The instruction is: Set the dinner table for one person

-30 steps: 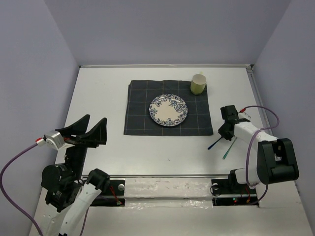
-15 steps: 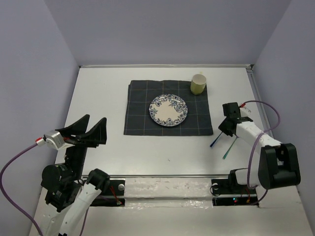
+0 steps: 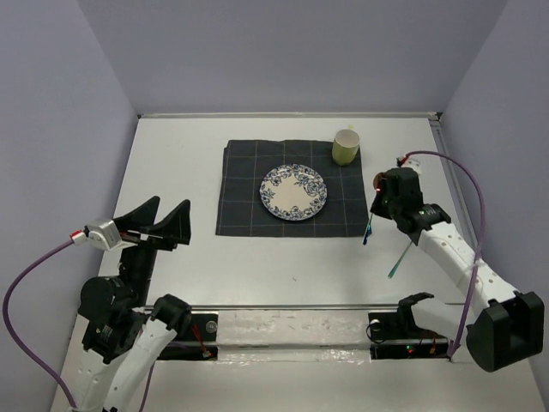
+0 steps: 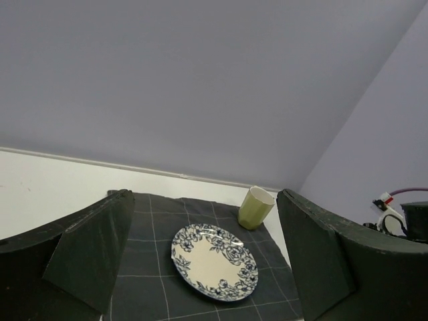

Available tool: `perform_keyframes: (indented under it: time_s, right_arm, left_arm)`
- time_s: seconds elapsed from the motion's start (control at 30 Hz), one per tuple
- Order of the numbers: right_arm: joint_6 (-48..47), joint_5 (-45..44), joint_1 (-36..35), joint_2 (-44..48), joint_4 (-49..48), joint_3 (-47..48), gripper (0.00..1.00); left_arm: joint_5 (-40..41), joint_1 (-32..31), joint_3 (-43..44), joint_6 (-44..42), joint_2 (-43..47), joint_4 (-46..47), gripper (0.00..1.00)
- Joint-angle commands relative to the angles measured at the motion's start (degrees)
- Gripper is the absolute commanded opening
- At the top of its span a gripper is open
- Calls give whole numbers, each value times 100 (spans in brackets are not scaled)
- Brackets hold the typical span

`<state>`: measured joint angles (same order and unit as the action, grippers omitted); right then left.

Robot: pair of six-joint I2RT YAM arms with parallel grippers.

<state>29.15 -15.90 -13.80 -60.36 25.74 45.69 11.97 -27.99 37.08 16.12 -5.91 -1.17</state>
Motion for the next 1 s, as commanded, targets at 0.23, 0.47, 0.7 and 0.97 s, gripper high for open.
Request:
perform_keyframes:
  time_s: [0.23, 0.47, 0.7, 0.97]
  right_arm:
    - [-515, 649, -817, -1311, -807, 906, 0]
    - [-541, 904, -817, -2032, -921, 1275, 0]
    - [-814, 782, -817, -2699, -895, 1662, 0]
    - [-893, 562, -817, -3412, -895, 2145, 0]
  left_arm:
    - [-133, 109, 36, -83, -165, 231, 99]
    - [-151, 101, 36, -83, -94, 222, 99]
    - [-256, 21, 36, -65, -94, 240, 99]
    - [-221, -22, 54, -100, 11, 214, 99]
